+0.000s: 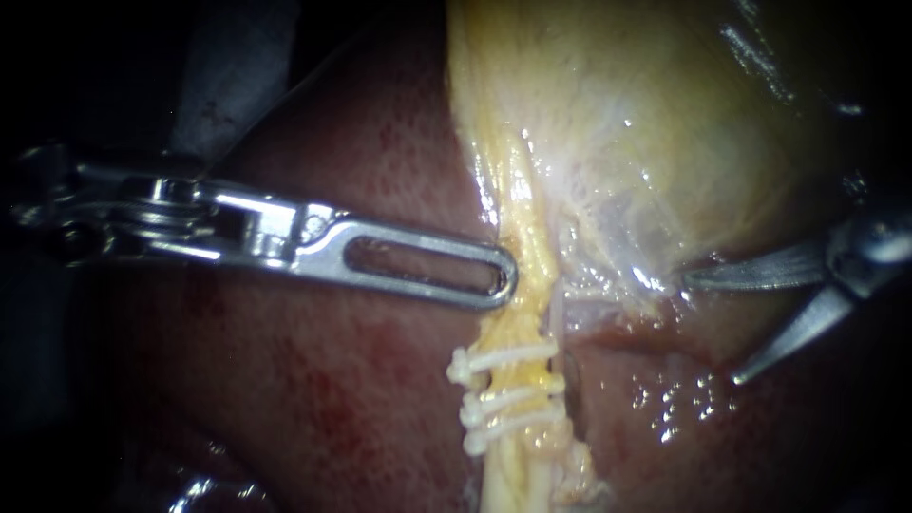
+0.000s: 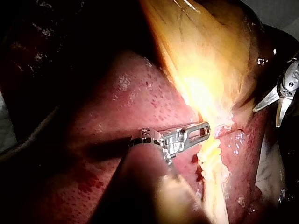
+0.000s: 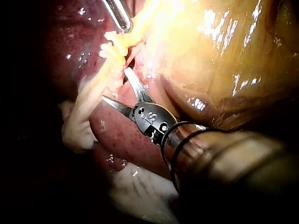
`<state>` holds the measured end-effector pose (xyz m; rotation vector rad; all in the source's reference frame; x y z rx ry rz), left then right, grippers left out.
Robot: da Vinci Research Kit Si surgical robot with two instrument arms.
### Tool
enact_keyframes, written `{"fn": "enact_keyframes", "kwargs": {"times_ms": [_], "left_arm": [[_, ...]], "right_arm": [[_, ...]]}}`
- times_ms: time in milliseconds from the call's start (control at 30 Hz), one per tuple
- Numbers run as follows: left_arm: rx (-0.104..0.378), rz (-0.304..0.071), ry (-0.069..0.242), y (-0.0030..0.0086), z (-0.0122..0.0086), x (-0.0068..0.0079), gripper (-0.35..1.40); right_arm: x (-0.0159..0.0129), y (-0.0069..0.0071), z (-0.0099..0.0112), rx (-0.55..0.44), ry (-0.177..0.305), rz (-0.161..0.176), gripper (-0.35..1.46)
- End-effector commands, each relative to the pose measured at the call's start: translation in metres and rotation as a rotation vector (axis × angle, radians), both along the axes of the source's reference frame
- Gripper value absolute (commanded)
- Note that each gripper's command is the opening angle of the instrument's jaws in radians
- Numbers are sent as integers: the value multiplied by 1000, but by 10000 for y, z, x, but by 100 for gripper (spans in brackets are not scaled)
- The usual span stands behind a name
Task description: Go to the cutting position left tube
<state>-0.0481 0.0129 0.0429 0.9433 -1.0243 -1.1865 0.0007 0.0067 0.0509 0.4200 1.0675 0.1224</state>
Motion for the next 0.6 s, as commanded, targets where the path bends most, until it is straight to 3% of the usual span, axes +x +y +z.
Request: {"fn": "enact_keyframes", "kwargs": {"times_ms": [33,600], "left_arm": [[0,1,0,0,-1,1,-35],[7,-19,-13,7,-29,40,-35]], "right_arm": [[0,0,0,0,0,0,142],[1,-1,1,-1,-1,2,142]]}}
